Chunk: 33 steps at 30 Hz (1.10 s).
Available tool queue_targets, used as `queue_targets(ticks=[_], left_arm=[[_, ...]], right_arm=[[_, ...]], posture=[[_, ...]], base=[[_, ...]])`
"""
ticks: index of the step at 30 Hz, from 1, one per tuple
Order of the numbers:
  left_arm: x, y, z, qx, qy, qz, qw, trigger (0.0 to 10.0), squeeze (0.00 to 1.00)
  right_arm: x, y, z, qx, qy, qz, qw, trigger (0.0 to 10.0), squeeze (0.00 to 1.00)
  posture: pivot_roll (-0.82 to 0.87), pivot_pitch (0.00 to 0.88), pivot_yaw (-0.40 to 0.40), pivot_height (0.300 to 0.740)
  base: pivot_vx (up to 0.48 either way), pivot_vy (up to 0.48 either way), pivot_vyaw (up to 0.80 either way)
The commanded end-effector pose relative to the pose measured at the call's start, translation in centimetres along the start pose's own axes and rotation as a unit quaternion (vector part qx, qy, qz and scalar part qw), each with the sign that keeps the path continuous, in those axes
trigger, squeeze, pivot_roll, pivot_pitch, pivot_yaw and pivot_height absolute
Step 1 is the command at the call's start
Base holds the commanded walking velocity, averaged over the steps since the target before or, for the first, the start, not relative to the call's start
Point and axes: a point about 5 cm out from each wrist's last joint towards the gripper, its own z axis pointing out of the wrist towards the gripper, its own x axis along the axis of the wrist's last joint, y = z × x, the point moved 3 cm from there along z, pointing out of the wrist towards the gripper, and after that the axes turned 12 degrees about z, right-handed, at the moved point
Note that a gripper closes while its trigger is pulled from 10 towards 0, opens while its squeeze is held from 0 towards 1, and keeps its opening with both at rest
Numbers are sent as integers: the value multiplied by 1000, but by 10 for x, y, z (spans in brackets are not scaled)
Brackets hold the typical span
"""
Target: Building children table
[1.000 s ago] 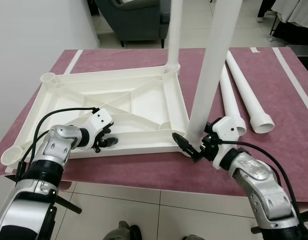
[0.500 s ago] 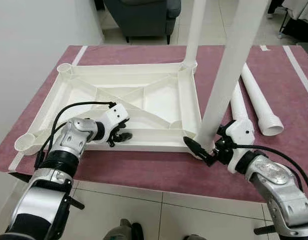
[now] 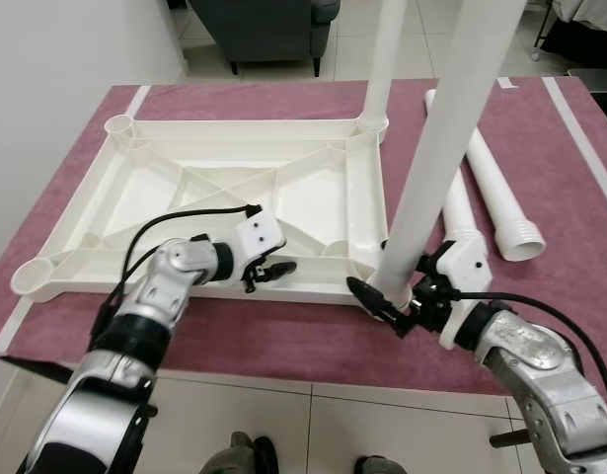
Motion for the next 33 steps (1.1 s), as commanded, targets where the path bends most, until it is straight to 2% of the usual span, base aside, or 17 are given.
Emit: queue_targets(ticks=[1,5,6,7,12,13,14,16,18,19,20,23,25,29,30,31,33], left_arm=[[1,1,-8,-9,7,-1,1000,10000,0],[6,-1,-18,-15,13,10,1000,10000,0],[7,-2,-22,-18,14,15,1000,10000,769],[8,-2,-24,-24,16,17,999,10000,1000],[10,1,-23,-42,25,17,999,10000,1000],[13,6,-18,-57,35,13,998,10000,557],[15,10,-14,-70,42,9,997,10000,0],[15,10,-14,-70,42,9,997,10000,0],[18,17,2,-89,50,0,995,10000,0],[18,17,2,-89,50,0,995,10000,0],[19,21,14,-101,52,-3,994,10000,0],[20,24,25,-110,50,-3,993,10000,0],[25,31,43,-135,56,-8,989,10000,0],[27,37,52,-155,59,-8,986,10000,0],[28,38,54,-162,60,-7,985,8980,0],[27,41,55,-170,57,-5,984,6157,0],[26,43,56,-176,54,-2,983,6157,0]], right_arm=[[-5,-11,4,27,-5,13,1000,10000,0],[-5,-9,8,24,-1,15,1000,10000,0],[-4,-8,11,21,1,15,1000,10000,0],[-4,-6,13,15,5,14,1000,10000,0],[0,1,16,-6,16,12,1000,10000,0],[3,7,17,-26,28,15,999,10000,0],[5,11,17,-40,37,19,998,10000,0],[5,11,17,-40,37,19,998,10000,0],[8,18,18,-60,55,35,996,10000,0],[8,18,18,-60,55,35,996,10000,0],[9,21,20,-60,63,46,995,10000,0],[11,22,21,-57,70,57,994,10000,0],[14,21,24,-37,79,77,993,10000,0],[16,20,26,-24,84,89,992,10000,0],[16,21,26,-23,85,93,992,10000,0],[16,22,26,-25,87,97,991,10000,0],[16,22,26,-27,88,100,991,10000,0]], posture=[[-111,121,149,740],[-102,118,147,740],[-101,115,147,740],[-101,114,149,740],[-105,111,149,740],[-110,108,151,740],[-111,108,151,740],[-111,108,151,740],[-117,106,157,740],[-117,106,157,740],[-121,104,162,740],[-122,104,163,740],[-137,105,172,740],[-142,107,177,740],[-148,110,180,740],[-150,112,182,740],[-152,113,183,740]], base=[[0,0,0],[0,0,0],[0,0,0],[0,0,0],[0,0,0],[0,0,0],[0,0,0],[0,0,0],[0,0,0],[0,0,0],[0,0,0],[0,0,0],[0,0,0],[0,0,0],[0,0,0],[0,0,0],[0,0,0]])
